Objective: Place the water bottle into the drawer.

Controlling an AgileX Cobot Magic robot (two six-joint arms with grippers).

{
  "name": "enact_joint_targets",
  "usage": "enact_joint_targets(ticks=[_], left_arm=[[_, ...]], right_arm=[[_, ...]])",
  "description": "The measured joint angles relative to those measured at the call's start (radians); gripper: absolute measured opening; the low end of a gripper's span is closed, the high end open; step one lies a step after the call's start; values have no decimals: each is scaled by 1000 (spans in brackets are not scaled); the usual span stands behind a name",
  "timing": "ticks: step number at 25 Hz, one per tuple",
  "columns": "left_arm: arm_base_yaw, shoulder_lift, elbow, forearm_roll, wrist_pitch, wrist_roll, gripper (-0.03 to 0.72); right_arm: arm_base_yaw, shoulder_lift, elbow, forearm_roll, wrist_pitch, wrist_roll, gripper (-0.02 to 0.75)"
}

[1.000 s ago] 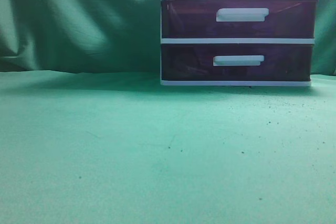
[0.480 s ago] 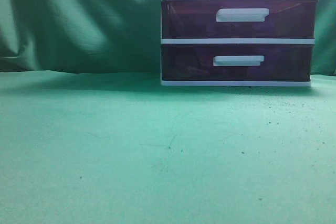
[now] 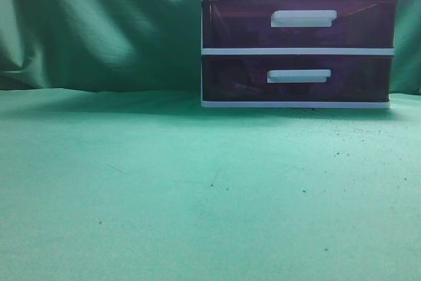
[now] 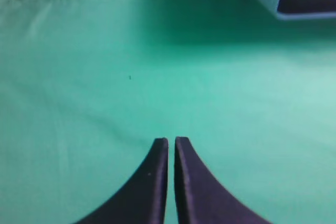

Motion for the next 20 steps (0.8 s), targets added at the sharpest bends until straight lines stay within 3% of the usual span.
enact_joint_targets(ticks=[3, 20], left_arm=[[2, 0, 70, -20, -34, 4, 0], [2, 0, 76, -28, -75, 33, 0]], right_arm=[[0, 0, 0, 0, 0, 0, 0], [0, 0, 0, 0, 0, 0, 0]])
